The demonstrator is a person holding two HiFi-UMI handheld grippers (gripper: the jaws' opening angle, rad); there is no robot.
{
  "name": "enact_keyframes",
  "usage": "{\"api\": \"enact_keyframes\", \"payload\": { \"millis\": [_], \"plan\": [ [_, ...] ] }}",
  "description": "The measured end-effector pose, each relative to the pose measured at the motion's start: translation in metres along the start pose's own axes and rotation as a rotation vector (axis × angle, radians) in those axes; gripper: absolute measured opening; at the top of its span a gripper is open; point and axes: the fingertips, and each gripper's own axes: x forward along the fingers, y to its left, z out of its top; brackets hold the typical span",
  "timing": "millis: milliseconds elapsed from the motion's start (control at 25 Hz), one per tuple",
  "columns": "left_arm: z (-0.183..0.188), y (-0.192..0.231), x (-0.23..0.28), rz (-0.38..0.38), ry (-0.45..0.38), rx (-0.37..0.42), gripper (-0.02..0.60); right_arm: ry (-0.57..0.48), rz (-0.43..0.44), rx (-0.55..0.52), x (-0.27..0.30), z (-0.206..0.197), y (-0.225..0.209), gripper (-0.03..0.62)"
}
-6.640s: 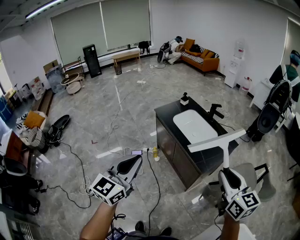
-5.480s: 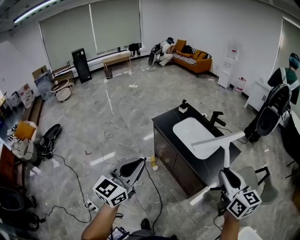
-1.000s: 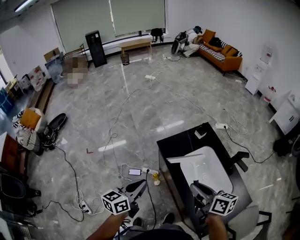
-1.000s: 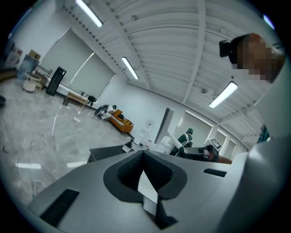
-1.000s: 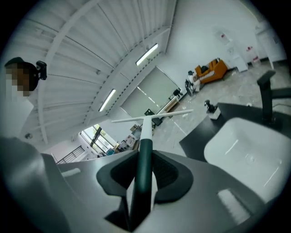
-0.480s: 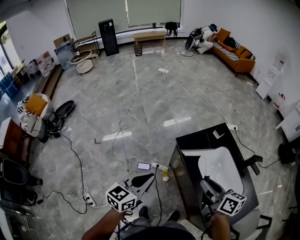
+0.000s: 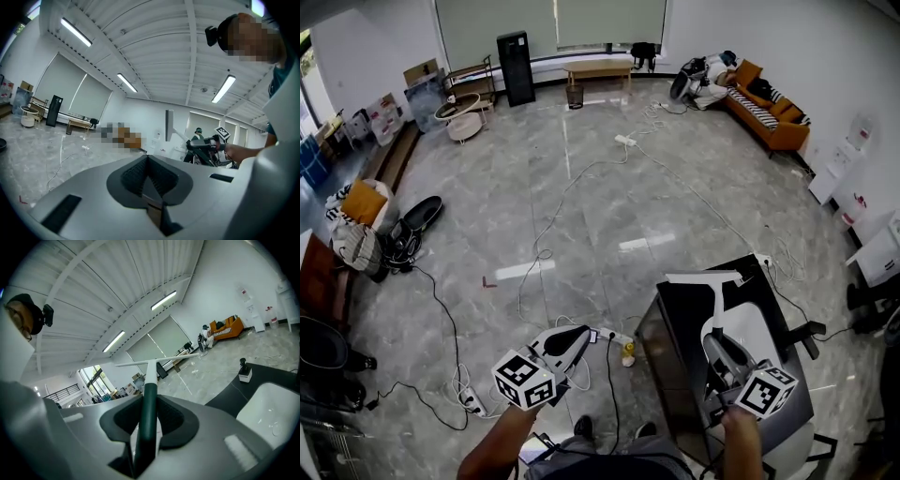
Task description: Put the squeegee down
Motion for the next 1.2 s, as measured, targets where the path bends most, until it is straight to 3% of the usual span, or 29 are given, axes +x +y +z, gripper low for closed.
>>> {"api": "enact_keyframes", "payload": {
  "millis": [240, 640, 1200],
  "plan": [
    [0.007, -0.007, 0.032, 0.013, 0.030, 0.071, 0.005, -0.023, -0.021, 0.028, -0.010, 0.017, -0.047, 0.101],
    [0.000, -0.053, 0.102, 0.006, 0.008, 0.055, 0.005, 0.005, -0.101, -0.014, -0.049, 0.042, -0.149, 0.101],
    [-0.032, -0.066, 0.154, -0.013, 0.087, 0.057, 0.005, -0.016, -0.203, 0.016, -0.073, 0.055, -0.239, 0.101]
  ]
}}
